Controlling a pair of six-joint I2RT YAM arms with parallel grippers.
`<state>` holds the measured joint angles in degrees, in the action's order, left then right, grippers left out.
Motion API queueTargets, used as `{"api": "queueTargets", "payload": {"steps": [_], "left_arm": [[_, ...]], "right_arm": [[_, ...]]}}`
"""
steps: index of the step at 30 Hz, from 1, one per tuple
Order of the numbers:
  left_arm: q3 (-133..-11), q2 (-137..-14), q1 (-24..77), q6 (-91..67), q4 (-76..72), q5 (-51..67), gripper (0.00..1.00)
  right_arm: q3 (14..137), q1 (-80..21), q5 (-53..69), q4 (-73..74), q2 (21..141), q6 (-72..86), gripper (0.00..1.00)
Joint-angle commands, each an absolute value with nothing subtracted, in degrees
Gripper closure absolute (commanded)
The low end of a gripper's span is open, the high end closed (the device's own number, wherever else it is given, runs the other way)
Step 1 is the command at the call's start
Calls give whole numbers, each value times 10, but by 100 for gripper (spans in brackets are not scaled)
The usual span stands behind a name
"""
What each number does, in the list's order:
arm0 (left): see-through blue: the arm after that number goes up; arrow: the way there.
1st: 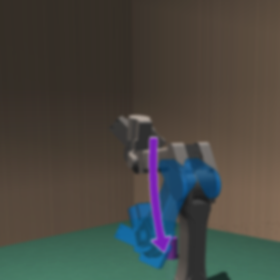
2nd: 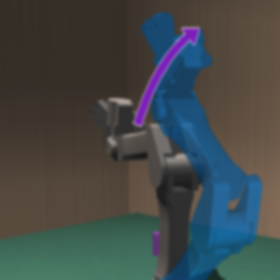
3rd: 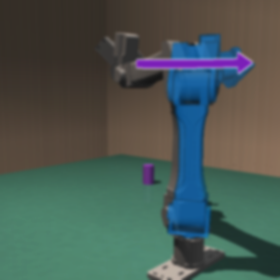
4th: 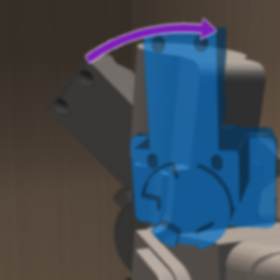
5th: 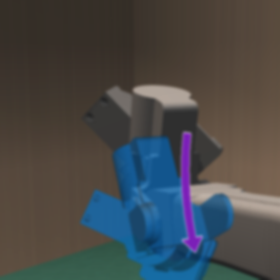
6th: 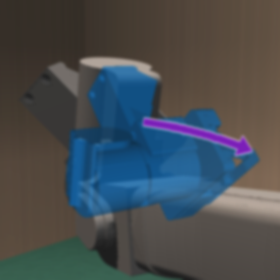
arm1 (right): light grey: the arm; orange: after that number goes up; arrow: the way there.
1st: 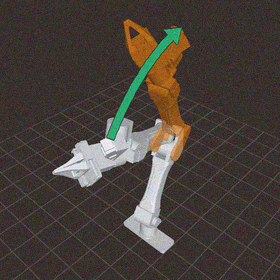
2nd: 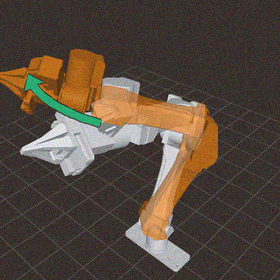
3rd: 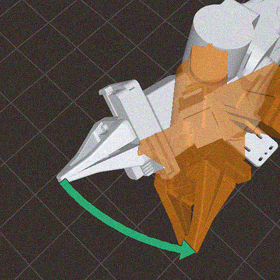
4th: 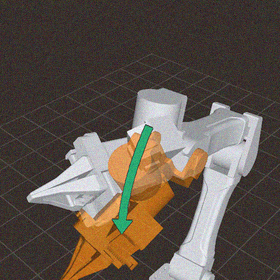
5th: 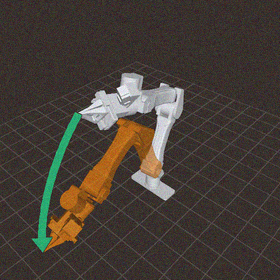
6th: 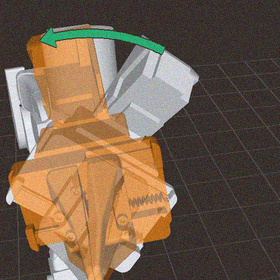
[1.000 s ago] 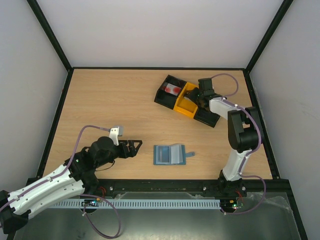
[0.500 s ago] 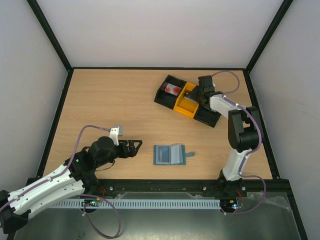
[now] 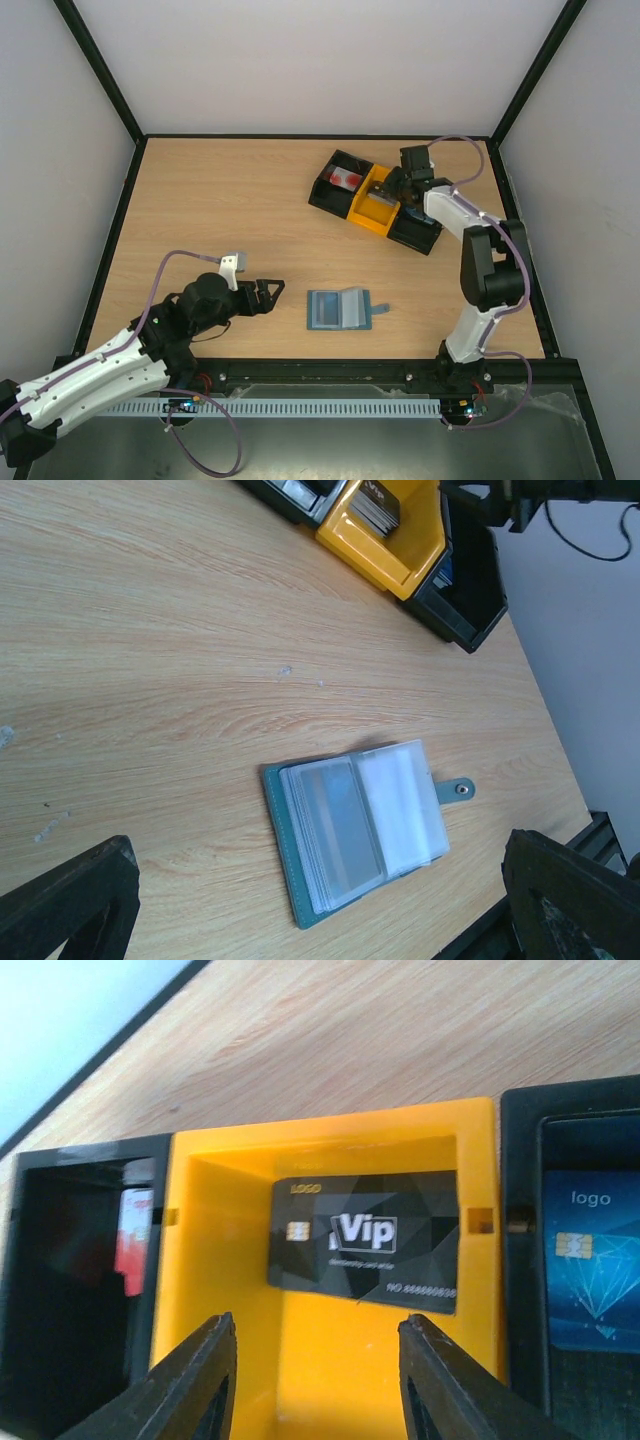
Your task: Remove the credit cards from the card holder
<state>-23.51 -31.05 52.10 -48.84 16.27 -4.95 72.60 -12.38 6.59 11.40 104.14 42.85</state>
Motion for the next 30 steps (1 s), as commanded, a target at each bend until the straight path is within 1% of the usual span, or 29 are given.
{"api": "queueTargets", "payload": {"steps": [1, 8, 14, 18, 23, 25, 30], "left_arm": [[-228, -318, 519, -508, 173, -48, 0], [-215, -328, 519, -514, 162, -38, 0], [-198, -328, 519, -522, 127, -16, 0], [-185, -330, 519, -532, 101, 2, 0], [-168, -335, 519, -526, 65, 28, 0], [-167, -337, 517, -524, 60, 28, 0], [-169, -338, 518, -523, 58, 23, 0]], "right_arm": [[706, -122, 94, 137, 978, 408, 55], [612, -134, 117, 144, 873, 388, 57], [504, -179, 131, 130, 772, 392, 57], [440, -222, 127, 117, 705, 418, 58], [341, -304, 129, 56, 639, 476, 59], [309, -337, 123, 36, 627, 502, 59], [274, -419, 96, 16, 627, 534, 59]]}}
